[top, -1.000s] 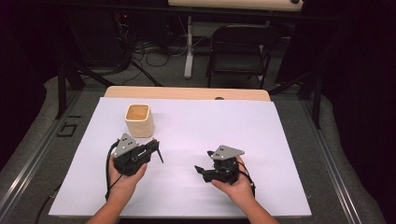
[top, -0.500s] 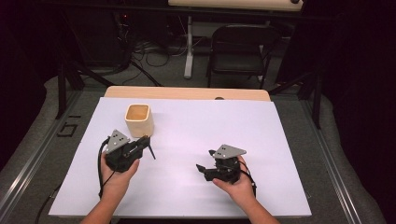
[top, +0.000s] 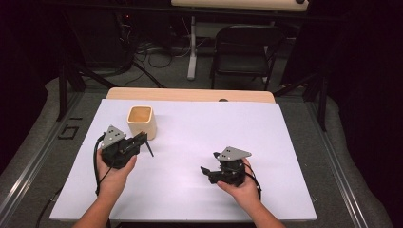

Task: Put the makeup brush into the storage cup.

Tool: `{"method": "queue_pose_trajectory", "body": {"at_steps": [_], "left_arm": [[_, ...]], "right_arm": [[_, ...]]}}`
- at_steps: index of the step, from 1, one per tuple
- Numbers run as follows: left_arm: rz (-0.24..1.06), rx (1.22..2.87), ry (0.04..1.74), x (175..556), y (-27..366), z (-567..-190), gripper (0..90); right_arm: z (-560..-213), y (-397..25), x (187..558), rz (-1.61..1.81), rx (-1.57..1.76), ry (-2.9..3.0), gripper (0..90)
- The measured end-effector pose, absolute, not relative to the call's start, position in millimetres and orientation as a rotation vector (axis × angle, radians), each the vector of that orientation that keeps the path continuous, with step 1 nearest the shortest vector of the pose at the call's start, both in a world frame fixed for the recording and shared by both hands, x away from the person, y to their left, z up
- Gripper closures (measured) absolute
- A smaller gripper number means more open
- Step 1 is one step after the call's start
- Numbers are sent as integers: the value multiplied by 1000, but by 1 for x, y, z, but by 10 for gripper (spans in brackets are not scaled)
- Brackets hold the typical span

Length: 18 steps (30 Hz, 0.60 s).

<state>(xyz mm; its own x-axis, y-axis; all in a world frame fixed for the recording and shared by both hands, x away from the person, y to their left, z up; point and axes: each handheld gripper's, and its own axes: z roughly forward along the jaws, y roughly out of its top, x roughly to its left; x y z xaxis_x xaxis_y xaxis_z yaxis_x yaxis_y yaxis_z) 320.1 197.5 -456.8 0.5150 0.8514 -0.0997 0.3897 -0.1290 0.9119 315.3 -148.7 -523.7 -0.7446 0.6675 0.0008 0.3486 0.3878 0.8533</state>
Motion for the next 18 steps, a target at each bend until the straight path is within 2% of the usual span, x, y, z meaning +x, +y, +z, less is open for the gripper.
{"method": "queue_pose_trajectory", "body": {"at_steps": [18], "left_arm": [[576,1749,1084,337,203,-446,838]], "right_arm": [[-526,-150,317,1292,890,2315,286]]}}
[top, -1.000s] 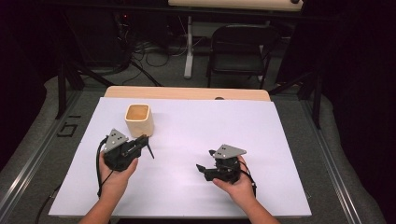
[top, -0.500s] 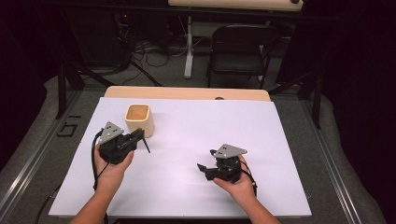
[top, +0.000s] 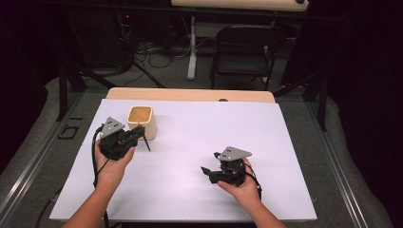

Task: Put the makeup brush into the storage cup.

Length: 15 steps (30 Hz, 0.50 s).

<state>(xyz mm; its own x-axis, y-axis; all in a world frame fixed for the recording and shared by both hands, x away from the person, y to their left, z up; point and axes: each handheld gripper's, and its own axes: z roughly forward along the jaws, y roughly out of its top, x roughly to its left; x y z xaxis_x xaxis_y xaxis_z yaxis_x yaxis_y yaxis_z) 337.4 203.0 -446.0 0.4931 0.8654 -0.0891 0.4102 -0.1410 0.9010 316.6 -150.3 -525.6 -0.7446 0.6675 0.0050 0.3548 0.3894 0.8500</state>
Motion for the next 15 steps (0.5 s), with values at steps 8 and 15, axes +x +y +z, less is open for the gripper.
{"method": "queue_pose_trajectory", "body": {"at_steps": [8,15], "left_arm": [[585,1750,1102,342,208,-440,837],[595,1743,1110,347,213,-433,837]], "right_arm": [[-527,-150,317,1290,889,2317,286],[-527,-150,317,1289,894,2319,286]]}}
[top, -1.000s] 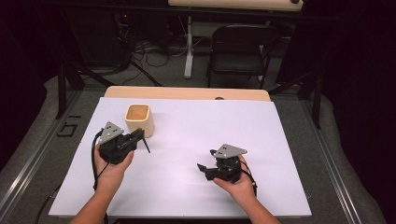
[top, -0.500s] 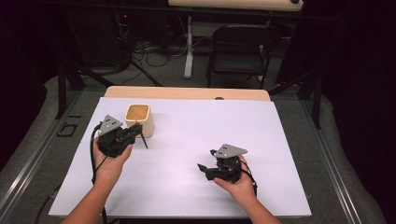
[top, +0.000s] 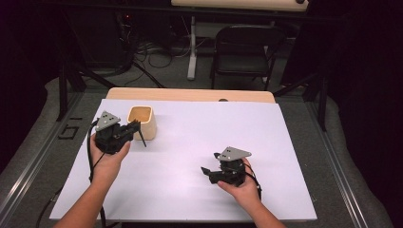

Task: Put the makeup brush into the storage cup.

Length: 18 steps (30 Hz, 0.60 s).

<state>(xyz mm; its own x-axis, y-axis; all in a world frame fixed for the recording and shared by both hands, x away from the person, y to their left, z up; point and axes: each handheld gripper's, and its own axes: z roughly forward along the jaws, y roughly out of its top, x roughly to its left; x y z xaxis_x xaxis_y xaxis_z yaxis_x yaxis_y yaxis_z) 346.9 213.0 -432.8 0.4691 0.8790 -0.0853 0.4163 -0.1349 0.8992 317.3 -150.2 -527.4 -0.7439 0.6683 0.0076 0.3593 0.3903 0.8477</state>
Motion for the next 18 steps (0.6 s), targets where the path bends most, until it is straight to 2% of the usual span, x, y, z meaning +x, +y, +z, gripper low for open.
{"method": "queue_pose_trajectory", "body": {"at_steps": [18], "left_arm": [[622,1740,1122,358,220,-413,838]], "right_arm": [[-528,-150,317,1285,898,2320,286]]}}
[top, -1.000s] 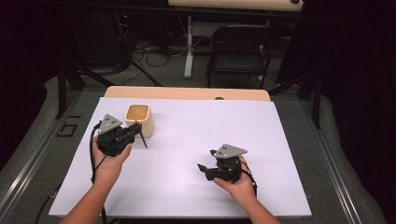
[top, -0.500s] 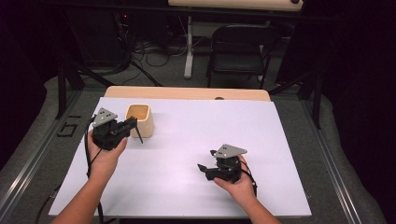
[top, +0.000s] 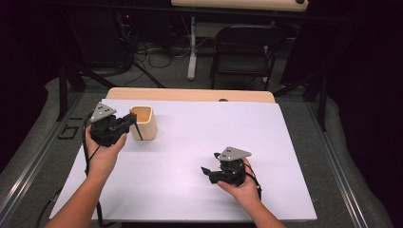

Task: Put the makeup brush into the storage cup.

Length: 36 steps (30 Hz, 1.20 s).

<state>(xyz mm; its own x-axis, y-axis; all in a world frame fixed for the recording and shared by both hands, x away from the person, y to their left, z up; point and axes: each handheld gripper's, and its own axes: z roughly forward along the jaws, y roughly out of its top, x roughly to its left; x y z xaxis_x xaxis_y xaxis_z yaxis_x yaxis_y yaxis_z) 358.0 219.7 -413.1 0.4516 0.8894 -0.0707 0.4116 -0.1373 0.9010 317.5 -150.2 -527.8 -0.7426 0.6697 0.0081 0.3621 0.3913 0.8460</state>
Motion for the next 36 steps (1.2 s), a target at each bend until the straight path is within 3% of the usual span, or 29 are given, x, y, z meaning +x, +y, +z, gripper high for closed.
{"method": "queue_pose_trajectory", "body": {"at_steps": [36], "left_arm": [[680,1693,1223,401,229,-384,838]], "right_arm": [[-530,-151,319,1281,896,2322,288]]}}
